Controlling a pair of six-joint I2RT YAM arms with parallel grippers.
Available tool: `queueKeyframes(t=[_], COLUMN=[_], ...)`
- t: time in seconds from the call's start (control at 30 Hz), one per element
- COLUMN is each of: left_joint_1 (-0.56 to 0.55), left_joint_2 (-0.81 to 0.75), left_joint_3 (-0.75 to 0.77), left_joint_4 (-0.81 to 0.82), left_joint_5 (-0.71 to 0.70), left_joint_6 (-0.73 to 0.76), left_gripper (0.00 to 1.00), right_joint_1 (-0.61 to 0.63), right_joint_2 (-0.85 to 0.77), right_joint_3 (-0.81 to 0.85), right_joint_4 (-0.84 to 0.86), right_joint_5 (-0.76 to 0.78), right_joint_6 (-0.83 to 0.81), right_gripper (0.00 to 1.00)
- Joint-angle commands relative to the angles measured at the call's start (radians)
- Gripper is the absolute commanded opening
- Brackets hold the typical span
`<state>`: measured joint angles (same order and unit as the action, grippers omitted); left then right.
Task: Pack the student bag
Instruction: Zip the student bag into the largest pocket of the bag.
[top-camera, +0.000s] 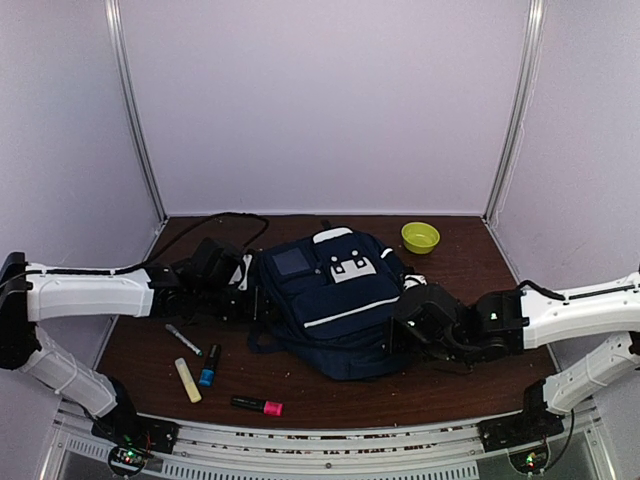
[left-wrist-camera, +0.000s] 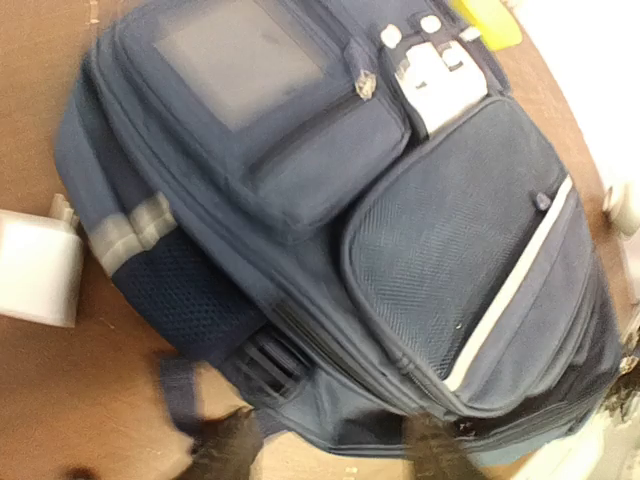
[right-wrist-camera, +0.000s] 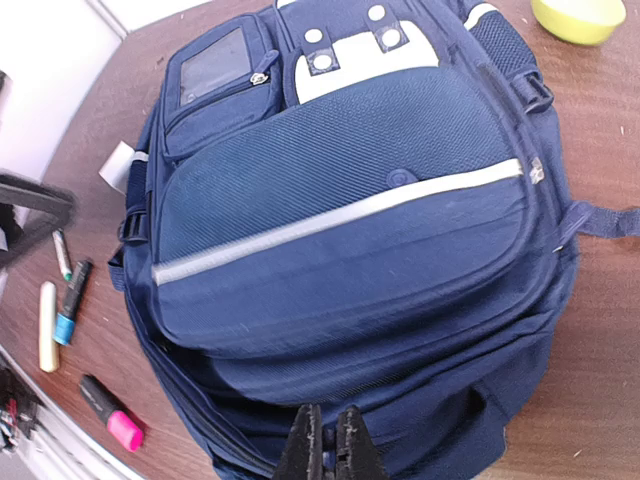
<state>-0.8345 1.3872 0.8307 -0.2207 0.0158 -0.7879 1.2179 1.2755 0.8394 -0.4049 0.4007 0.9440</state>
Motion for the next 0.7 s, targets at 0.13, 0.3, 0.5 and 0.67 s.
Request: queueKeyframes(t=[0.13, 0.3, 0.5, 0.67], left_joint_1=[-0.067, -0.159, -0.270, -0.272], left_joint_2=[-0.178, -0.251, -0.216, -0.133], left_joint_3=[-0.030, -0.029, -0.059, -0.060], left_joint_4=[-0.013, 0.054, 0.209, 0.299], left_joint_5=[-0.074, 0.026, 0.091, 0.167], left_joint_6=[0.326, 0.494, 0.648, 0.755], left_gripper=[0.72, 0.67, 0.65, 0.69], right_joint_1=[-0.001, -0.001, -0.001, 0.000], right_joint_2=[0.070, 0.061, -0.029, -0.143], right_joint_3=[0.128, 0.115, 0.015, -0.170], right_joint_4=[-0.009, -0.012, 0.024, 0.158], right_joint_5=[0.024, 0.041, 0.079, 0.131], right_joint_6=[-0.124, -0.121, -0.059, 0.023], right_gripper=[0.00, 0.00, 0.00, 0.00])
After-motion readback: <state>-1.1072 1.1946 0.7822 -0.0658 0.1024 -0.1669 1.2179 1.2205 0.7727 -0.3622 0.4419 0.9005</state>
